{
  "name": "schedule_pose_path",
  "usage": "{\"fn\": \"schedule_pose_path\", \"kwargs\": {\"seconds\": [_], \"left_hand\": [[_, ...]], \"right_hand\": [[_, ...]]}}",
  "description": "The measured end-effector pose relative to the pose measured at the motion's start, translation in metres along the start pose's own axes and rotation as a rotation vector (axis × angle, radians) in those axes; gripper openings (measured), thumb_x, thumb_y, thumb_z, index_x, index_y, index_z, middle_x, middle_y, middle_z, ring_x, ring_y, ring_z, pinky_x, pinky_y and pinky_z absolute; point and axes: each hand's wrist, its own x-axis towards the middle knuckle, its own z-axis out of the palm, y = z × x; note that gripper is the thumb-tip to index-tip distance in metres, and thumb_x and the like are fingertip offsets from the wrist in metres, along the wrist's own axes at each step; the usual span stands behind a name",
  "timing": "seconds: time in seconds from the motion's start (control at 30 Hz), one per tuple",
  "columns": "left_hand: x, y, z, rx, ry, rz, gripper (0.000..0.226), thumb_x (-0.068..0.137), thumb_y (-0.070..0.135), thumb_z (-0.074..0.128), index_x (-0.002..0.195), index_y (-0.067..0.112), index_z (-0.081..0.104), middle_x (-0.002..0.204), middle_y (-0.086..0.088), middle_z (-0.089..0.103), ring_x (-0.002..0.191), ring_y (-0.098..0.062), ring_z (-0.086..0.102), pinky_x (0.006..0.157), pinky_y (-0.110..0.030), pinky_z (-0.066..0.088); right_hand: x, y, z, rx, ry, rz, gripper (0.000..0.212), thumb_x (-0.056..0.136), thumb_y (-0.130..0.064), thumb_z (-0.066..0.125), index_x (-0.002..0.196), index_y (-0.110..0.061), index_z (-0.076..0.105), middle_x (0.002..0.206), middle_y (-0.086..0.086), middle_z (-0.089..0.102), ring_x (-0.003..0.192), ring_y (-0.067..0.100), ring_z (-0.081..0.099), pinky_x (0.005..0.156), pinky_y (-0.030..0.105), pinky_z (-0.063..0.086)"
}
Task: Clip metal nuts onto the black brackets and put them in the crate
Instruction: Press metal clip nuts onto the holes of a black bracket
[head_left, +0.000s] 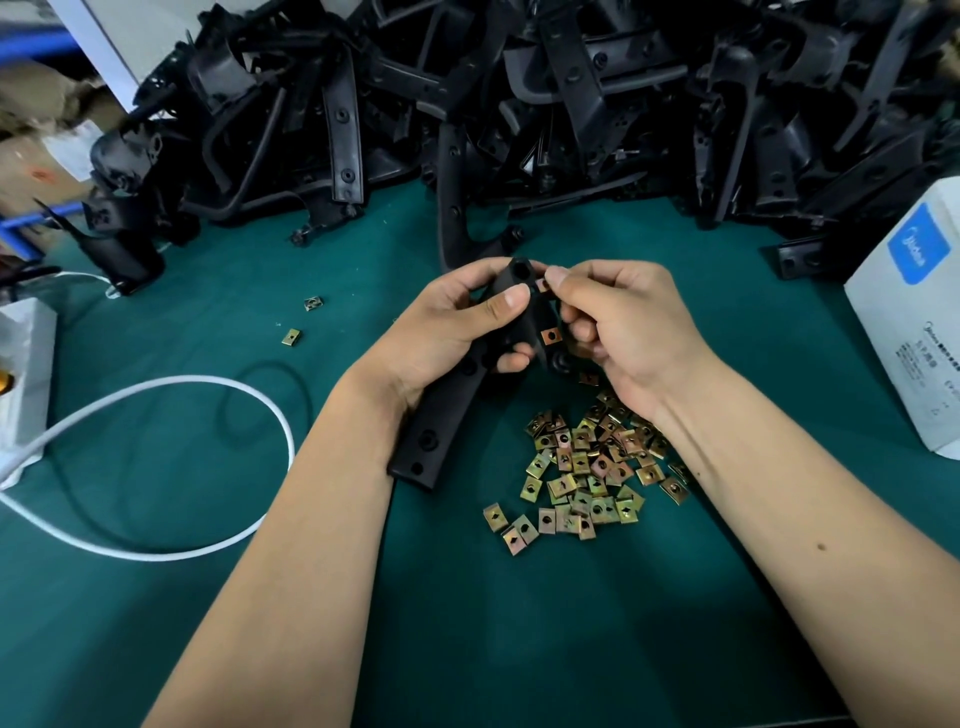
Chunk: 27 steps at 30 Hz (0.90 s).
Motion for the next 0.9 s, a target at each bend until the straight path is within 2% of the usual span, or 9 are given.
{"fn": "schedule_pose_path", "kwargs": {"seconds": [0.13, 0.27, 0.5, 0.57, 0.63, 0.67, 0.77, 0.83, 0.9], "left_hand": [[-0.001, 0.001, 0.001, -0.010, -0.006, 0.001, 0.035, 0.090, 0.025, 0.069, 0.122, 0.012, 0.064, 0.094, -0.015, 0.069, 0.067, -0.018, 0.065, 0.059, -0.022, 0.056], [0.000, 0.002, 0.002, -0.016, -0.009, -0.016, 0.025, 0.089, 0.024, 0.069, 0.111, 0.014, 0.063, 0.088, -0.015, 0.070, 0.067, -0.018, 0.066, 0.058, -0.022, 0.057], [0.001, -0.001, 0.007, 0.041, 0.042, 0.039, 0.007, 0.099, 0.015, 0.064, 0.104, 0.012, 0.061, 0.082, -0.011, 0.070, 0.063, -0.017, 0.067, 0.058, -0.022, 0.057], [0.002, -0.002, 0.009, 0.019, 0.080, 0.083, 0.005, 0.101, 0.013, 0.062, 0.106, 0.013, 0.061, 0.083, -0.012, 0.067, 0.064, -0.017, 0.065, 0.059, -0.022, 0.057], [0.002, -0.002, 0.010, -0.032, 0.120, 0.096, 0.003, 0.104, 0.015, 0.059, 0.102, 0.015, 0.062, 0.084, -0.010, 0.067, 0.066, -0.017, 0.064, 0.061, -0.023, 0.057], [0.002, 0.000, 0.011, -0.070, 0.139, 0.092, 0.006, 0.105, 0.017, 0.058, 0.099, 0.017, 0.062, 0.084, -0.008, 0.067, 0.066, -0.017, 0.063, 0.062, -0.023, 0.057], [0.002, 0.001, 0.013, -0.187, 0.232, 0.094, 0.011, 0.106, 0.022, 0.057, 0.096, 0.020, 0.062, 0.088, -0.004, 0.069, 0.069, -0.017, 0.065, 0.063, -0.026, 0.058], [0.002, 0.000, 0.013, -0.156, 0.298, 0.117, 0.011, 0.106, 0.024, 0.057, 0.097, 0.020, 0.061, 0.088, -0.001, 0.070, 0.072, -0.014, 0.066, 0.064, -0.027, 0.058], [0.003, -0.001, 0.015, -0.062, 0.336, 0.139, 0.011, 0.106, 0.022, 0.057, 0.096, 0.019, 0.061, 0.086, 0.000, 0.069, 0.074, -0.012, 0.067, 0.065, -0.028, 0.058]], "right_hand": [[-0.002, -0.002, 0.002, 0.033, -0.050, 0.038, 0.028, 0.100, -0.011, 0.064, 0.072, -0.011, 0.062, 0.060, -0.002, 0.047, 0.046, 0.007, 0.037, 0.042, 0.017, 0.034], [-0.004, -0.002, 0.003, 0.011, -0.046, -0.009, 0.030, 0.099, -0.010, 0.066, 0.070, -0.012, 0.063, 0.057, -0.002, 0.044, 0.045, 0.006, 0.035, 0.041, 0.016, 0.033], [-0.002, 0.002, 0.001, -0.175, 0.003, -0.135, 0.031, 0.100, -0.018, 0.066, 0.071, -0.008, 0.064, 0.061, 0.003, 0.043, 0.050, 0.009, 0.035, 0.046, 0.018, 0.030], [0.000, 0.000, -0.002, -0.175, -0.025, -0.140, 0.036, 0.105, -0.029, 0.059, 0.083, -0.003, 0.072, 0.066, 0.005, 0.047, 0.053, 0.009, 0.039, 0.047, 0.019, 0.030], [0.002, -0.001, -0.004, -0.128, -0.056, -0.095, 0.041, 0.107, -0.040, 0.051, 0.098, -0.013, 0.080, 0.072, 0.003, 0.050, 0.057, 0.008, 0.042, 0.047, 0.020, 0.031], [0.002, -0.001, -0.003, -0.127, -0.045, -0.087, 0.041, 0.107, -0.043, 0.049, 0.099, -0.019, 0.082, 0.074, 0.002, 0.052, 0.060, 0.009, 0.045, 0.047, 0.021, 0.033], [0.003, 0.004, -0.003, -0.334, -0.006, -0.194, 0.026, 0.099, -0.045, 0.063, 0.089, -0.026, 0.079, 0.073, -0.011, 0.064, 0.068, 0.007, 0.058, 0.058, 0.028, 0.044], [0.003, 0.006, -0.003, -0.492, -0.027, -0.294, 0.012, 0.089, -0.041, 0.077, 0.086, -0.029, 0.078, 0.074, -0.015, 0.072, 0.070, 0.002, 0.064, 0.063, 0.027, 0.050], [0.003, 0.009, -0.002, -0.589, 0.020, -0.368, 0.013, 0.082, -0.036, 0.085, 0.085, -0.026, 0.078, 0.075, -0.013, 0.073, 0.071, 0.003, 0.067, 0.064, 0.024, 0.054]]}}
